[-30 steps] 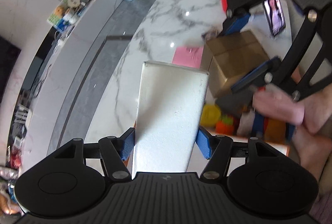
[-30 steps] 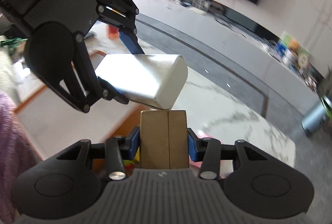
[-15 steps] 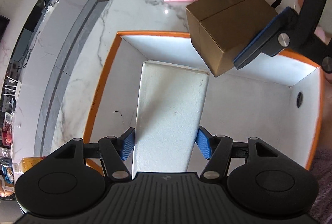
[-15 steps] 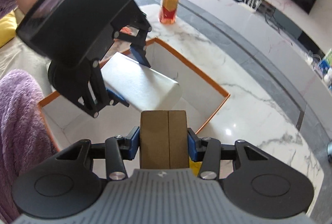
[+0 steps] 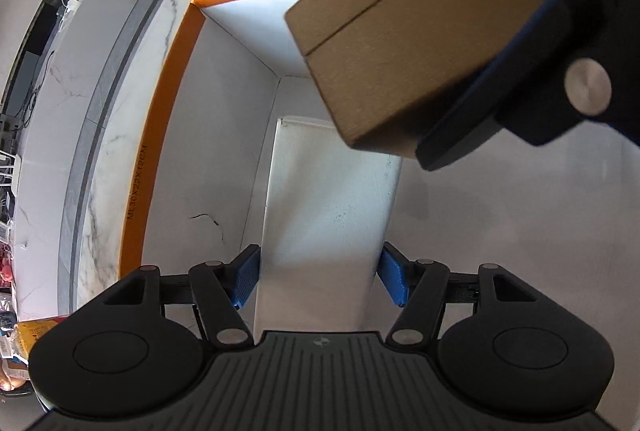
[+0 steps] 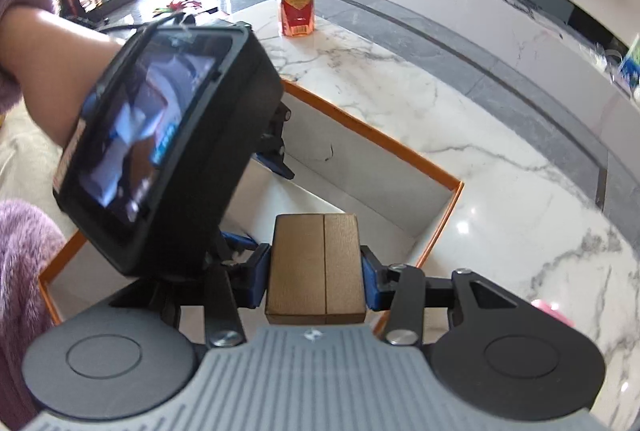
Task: Organize objects
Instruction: 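Carry the cream block and brown box with both tools into the orange box, then open the left tool on the cream block while the right tool releases the brown box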
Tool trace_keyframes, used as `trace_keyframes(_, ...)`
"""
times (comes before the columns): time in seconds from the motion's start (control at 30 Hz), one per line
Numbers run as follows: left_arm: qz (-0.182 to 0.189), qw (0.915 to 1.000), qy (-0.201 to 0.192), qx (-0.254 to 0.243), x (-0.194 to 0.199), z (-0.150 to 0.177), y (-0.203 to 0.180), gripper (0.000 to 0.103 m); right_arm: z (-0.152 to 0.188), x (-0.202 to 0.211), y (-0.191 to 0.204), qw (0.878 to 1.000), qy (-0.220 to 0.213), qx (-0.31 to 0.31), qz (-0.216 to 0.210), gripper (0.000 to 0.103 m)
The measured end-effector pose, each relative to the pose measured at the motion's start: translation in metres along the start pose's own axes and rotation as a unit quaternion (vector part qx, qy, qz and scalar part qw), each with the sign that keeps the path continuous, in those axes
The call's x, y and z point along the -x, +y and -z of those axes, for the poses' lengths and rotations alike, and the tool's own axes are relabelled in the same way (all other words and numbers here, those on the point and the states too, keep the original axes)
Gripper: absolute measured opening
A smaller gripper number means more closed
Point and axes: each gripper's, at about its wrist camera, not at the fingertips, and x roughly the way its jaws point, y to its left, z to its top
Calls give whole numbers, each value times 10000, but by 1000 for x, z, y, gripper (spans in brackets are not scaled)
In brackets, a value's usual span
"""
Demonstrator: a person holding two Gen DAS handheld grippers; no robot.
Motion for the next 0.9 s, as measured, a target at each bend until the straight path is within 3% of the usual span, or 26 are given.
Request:
trace_keyframes(0.27,-296,9994,98,135,-18,1,4,74,6,-19,-5,9980,274,-551,125,47)
trace_keyframes(0.6,-1046,9944,108,116,-25,3,4,75,5,-34,6,9974,342,-447,455,47)
trace_keyframes(0.73,-1086,9924,20,581,-25,3,17,72,1,-40,9,9950,381,-603,692,47)
trace_keyframes(0.9,-736,9844,-240,1583,-6,11,33,64,-5,-51,15,9889,397,-814,1174,47)
